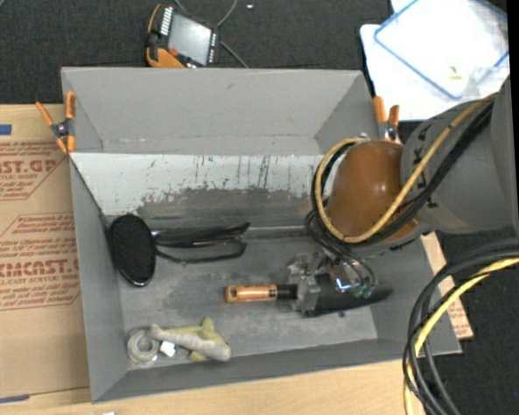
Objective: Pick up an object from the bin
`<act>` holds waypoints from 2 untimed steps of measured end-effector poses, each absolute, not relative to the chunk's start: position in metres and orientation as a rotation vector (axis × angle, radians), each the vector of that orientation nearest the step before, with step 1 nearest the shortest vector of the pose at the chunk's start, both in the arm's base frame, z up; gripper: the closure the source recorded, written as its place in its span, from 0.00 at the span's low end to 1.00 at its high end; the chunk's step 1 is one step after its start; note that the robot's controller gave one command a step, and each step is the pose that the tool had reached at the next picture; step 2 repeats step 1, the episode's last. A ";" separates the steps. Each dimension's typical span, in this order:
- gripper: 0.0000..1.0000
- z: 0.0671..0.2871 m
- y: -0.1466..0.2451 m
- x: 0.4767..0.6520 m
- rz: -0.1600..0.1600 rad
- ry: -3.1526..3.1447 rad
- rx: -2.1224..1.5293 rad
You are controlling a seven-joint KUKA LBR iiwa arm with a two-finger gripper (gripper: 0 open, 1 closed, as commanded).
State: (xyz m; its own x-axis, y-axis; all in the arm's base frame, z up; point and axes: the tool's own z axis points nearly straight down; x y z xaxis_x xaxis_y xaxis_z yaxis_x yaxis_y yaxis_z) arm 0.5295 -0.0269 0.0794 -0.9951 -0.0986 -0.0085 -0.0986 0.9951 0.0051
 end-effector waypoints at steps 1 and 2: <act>1.00 0.073 -0.032 0.524 0.013 3.123 0.282; 1.00 0.073 -0.032 0.524 0.013 3.123 0.282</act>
Offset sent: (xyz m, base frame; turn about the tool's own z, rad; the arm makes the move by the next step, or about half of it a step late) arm -0.0002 0.0054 -0.0094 -0.0679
